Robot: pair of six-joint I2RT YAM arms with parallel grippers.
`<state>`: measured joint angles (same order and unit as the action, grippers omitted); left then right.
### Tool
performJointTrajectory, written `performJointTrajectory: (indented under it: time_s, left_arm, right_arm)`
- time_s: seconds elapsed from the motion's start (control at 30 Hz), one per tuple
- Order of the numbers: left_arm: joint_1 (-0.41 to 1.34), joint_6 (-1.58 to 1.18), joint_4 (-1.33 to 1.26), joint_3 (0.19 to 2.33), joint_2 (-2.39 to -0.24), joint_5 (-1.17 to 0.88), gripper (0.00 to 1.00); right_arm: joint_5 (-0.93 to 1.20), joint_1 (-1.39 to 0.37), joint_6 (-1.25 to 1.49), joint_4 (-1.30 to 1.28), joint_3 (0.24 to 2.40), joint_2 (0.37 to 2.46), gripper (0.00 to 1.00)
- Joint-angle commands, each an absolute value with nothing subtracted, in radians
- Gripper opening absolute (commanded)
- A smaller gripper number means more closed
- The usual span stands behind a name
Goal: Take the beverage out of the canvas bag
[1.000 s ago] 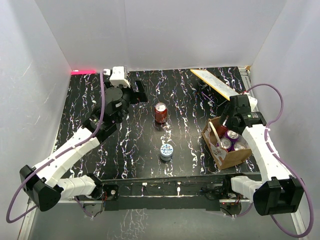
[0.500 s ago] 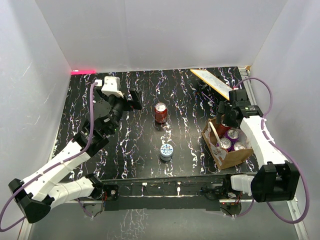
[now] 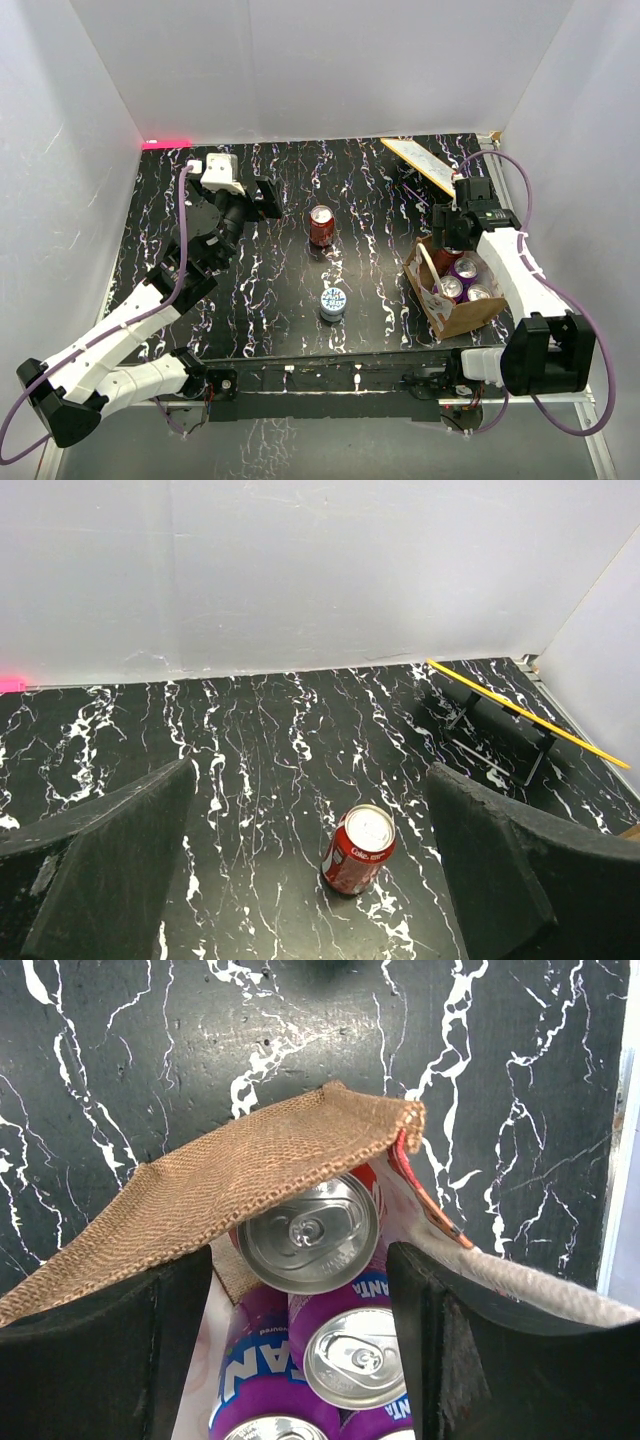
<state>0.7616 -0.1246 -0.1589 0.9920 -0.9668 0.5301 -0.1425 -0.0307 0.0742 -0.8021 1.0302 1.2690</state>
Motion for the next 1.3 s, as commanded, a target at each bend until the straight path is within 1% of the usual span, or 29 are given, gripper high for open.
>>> performJointTrajectory:
  time_s: [0.0, 0.23, 0.6, 0.93, 1.27]
  left_arm:
    - [0.770, -0.110, -0.193, 0.985, -0.944, 0.546, 0.97]
    - [0.785, -0.108, -0.193, 0.983, -0.965, 0.561, 0.97]
    - [0.787, -0.114, -0.192, 0.980, -0.986, 0.559, 0.97]
    - [0.787, -0.109, -0.199, 0.974, -0.973, 0.565, 0.97]
    - [0.786, -0.107, -0.202, 0.973, -0.963, 0.568, 0.97]
  right_arm:
    - [-0.129, -0.028, 0.024, -0.711, 1.020, 1.286, 0.75]
    - [-0.160, -0.027, 0.037, -0.685, 1.010, 1.340, 0.80]
    - [-0.119, -0.018, 0.038, -0.642, 0.988, 1.393, 0.81]
    - [-0.110, -0.017, 0.047, -0.649, 1.011, 1.474, 0.80]
    - [-0.095, -0.017, 0.056, -0.634, 1.006, 1.492, 0.80]
